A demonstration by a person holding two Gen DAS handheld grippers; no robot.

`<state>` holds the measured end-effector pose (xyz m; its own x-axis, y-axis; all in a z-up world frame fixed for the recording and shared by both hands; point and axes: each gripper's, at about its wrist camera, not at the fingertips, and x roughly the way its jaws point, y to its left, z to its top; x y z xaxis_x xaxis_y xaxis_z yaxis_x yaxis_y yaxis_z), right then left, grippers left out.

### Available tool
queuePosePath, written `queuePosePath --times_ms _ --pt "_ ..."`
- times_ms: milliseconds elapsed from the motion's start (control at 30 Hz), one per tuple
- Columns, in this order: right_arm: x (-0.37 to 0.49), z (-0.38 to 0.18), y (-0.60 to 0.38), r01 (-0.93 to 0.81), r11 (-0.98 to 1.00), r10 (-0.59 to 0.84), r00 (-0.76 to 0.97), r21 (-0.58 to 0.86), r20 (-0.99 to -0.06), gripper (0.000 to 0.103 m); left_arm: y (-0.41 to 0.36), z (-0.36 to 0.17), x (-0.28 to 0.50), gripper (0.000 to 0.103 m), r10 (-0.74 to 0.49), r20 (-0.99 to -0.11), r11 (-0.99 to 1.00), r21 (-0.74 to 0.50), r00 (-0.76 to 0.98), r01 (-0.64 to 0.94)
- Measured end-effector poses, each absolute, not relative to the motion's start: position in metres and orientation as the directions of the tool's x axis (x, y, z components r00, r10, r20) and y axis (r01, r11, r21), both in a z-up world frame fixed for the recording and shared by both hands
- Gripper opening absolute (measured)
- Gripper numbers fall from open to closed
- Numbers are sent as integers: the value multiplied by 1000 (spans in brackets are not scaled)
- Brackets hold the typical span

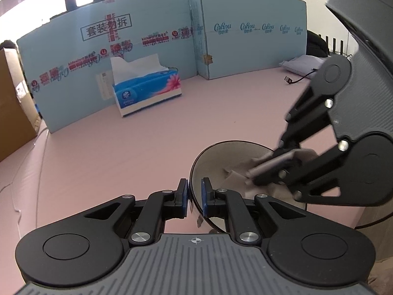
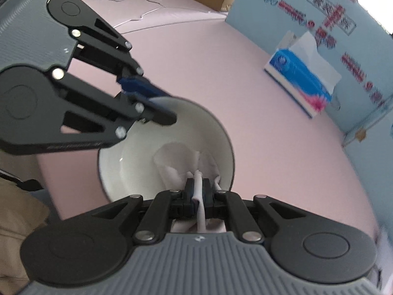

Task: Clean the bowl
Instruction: 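Wipe the cloth across the inner wall with the right gripper while the left gripper rotates the bowl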

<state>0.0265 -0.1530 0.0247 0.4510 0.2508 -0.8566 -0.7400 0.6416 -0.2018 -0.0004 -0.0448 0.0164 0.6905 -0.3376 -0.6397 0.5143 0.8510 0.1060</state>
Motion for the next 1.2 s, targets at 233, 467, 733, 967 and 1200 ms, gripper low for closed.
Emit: queuePosePath --times_ms 233,467,733,967,1200 --pt "22 29 -157 -738 670 305 371 -79 -877 6 -46 17 -1 15 -335 -639 849 114 693 515" --pt "21 25 -158 -741 667 297 364 -81 -883 6 -41 22 -3 14 -357 -619 852 93 700 516" --pt "30 18 -150 -740 637 236 454 -216 -859 5 -41 17 0 14 -352 -635 846 99 688 524" --pt "50 17 -140 -735 638 270 493 -231 -827 5 -39 13 4 15 -353 -643 847 89 680 525" --pt "55 23 -134 -740 640 335 511 -207 -792 5 -39 10 9 15 -351 -653 855 69 671 514"
